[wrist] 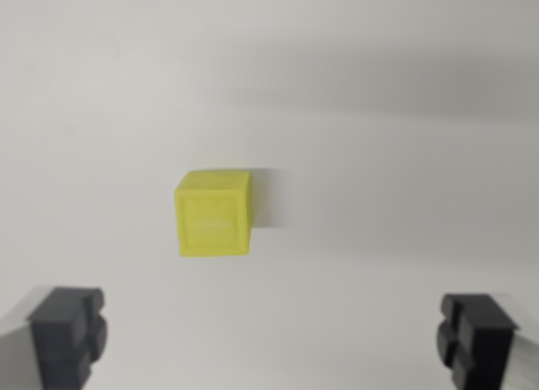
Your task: Pick yellow cube
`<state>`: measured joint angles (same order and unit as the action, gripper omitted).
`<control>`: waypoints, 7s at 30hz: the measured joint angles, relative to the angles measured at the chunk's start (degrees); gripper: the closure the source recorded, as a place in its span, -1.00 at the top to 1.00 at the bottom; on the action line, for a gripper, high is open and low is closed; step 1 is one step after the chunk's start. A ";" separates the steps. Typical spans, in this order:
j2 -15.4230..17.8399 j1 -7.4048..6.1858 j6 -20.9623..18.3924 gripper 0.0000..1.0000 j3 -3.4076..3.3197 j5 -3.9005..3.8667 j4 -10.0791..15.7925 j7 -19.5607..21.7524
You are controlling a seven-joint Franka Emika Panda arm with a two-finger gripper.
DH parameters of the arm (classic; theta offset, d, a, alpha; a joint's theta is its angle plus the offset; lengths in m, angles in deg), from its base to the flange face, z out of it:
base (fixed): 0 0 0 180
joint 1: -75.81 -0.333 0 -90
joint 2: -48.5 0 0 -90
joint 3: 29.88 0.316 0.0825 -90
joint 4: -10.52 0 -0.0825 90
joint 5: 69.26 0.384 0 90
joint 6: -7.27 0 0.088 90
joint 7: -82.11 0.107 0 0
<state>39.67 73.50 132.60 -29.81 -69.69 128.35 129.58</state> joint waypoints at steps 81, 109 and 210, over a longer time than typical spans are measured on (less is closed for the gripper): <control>-7.50 -3.57 21.86 1.00 0.00 0.20 13.51 2.88; -12.27 -4.95 29.38 1.00 0.00 0.28 15.96 3.99; -7.29 -5.48 26.04 -1.00 0.00 0.36 17.48 4.39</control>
<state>32.38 68.01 158.65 -29.82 -69.33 145.84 133.96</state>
